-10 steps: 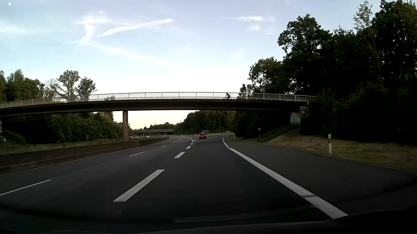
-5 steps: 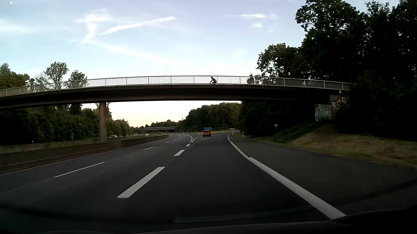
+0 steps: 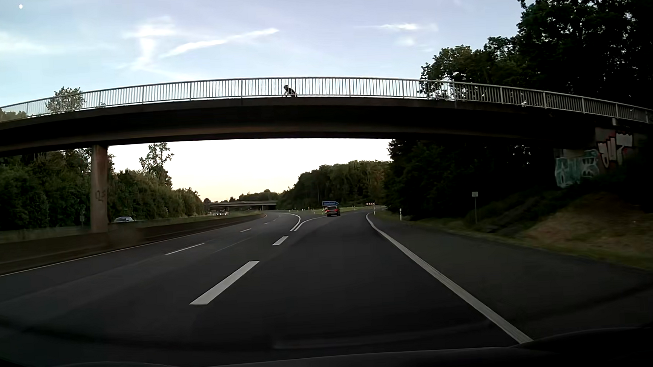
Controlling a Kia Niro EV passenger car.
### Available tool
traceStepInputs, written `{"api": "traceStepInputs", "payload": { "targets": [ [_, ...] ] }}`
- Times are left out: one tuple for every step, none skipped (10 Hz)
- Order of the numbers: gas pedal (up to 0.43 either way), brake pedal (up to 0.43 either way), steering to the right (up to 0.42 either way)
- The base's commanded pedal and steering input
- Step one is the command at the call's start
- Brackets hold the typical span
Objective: Follow the waypoints while adhering to traffic rules and regulations
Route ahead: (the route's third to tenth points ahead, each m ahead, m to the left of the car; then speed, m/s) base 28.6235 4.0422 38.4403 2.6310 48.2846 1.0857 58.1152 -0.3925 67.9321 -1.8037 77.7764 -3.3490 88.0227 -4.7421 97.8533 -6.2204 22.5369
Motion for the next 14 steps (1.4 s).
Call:
{"api": "traceStepInputs", "payload": {
  "targets": [
    [0.000,0.152,-0.002],
    [0.000,0.152,-0.001],
    [0.000,0.146,-0.001],
    [0.000,0.152,-0.001],
    [0.000,0.146,-0.001],
    [0.000,0.146,-0.001],
    [0.000,0.152,-0.001],
    [0.000,0.152,0.000],
    [0.000,0.146,0.001],
    [0.000,0.152,0.001],
    [0.000,0.152,0.003],
    [0.000,0.165,0.005],
    [0.000,0.177,0.007],
    [0.000,0.177,0.008]
  ]
}}
